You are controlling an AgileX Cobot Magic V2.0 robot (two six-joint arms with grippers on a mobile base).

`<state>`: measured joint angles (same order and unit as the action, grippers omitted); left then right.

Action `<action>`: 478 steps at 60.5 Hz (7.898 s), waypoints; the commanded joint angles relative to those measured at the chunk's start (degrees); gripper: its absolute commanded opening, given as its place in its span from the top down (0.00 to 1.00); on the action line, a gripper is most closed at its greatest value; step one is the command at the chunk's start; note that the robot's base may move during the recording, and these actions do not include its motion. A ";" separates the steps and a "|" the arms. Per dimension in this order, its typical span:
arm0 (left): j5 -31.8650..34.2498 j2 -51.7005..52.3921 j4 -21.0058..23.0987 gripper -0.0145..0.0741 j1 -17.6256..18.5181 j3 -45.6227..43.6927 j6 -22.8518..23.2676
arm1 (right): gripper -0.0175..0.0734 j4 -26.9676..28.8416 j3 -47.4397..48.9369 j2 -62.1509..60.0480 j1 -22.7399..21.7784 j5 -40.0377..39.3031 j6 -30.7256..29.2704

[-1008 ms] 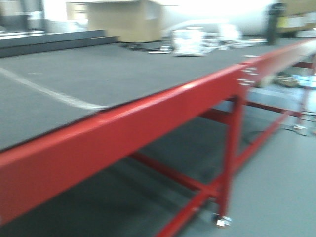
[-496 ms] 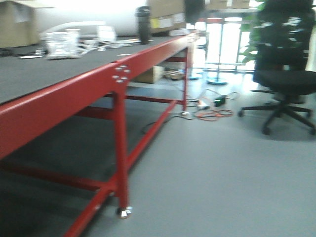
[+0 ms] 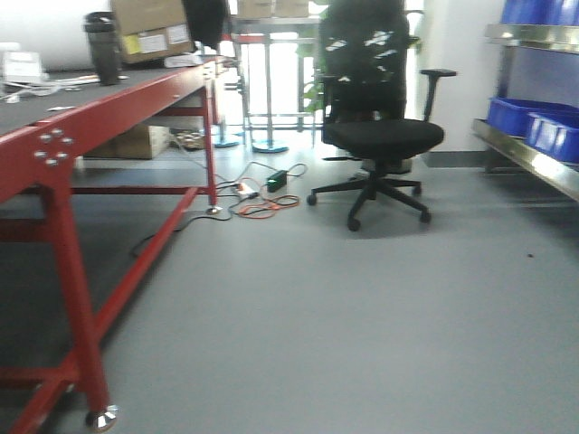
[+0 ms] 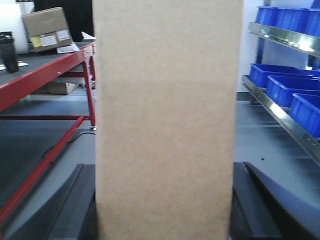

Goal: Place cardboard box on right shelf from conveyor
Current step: 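Carry the box in the right gripper past the chair toward the shelves, then drive the base up to the steel shelf rack with blue bins, then raise the held box with the right gripper above the shelf edge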

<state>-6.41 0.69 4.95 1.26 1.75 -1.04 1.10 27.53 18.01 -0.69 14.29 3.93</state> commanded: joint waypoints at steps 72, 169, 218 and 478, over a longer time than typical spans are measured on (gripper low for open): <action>4.68 0.40 0.26 0.97 0.23 -0.16 0.16 | 0.75 -0.38 1.78 0.36 -0.42 -6.07 -0.57; 4.68 0.40 0.26 0.97 0.23 -0.16 0.16 | 0.75 -0.38 1.78 0.36 -0.42 -6.07 -0.57; 4.68 0.40 0.26 0.97 0.23 -0.16 0.16 | 0.75 -0.38 1.78 0.36 -0.42 -6.03 -0.57; 4.68 0.40 0.26 0.97 0.23 -0.16 0.16 | 0.61 -83.89 28.13 61.08 13.16 -11.67 -0.56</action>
<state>-6.41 0.69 4.95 1.26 1.75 -1.04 -84.28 53.76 80.87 12.24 1.67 3.75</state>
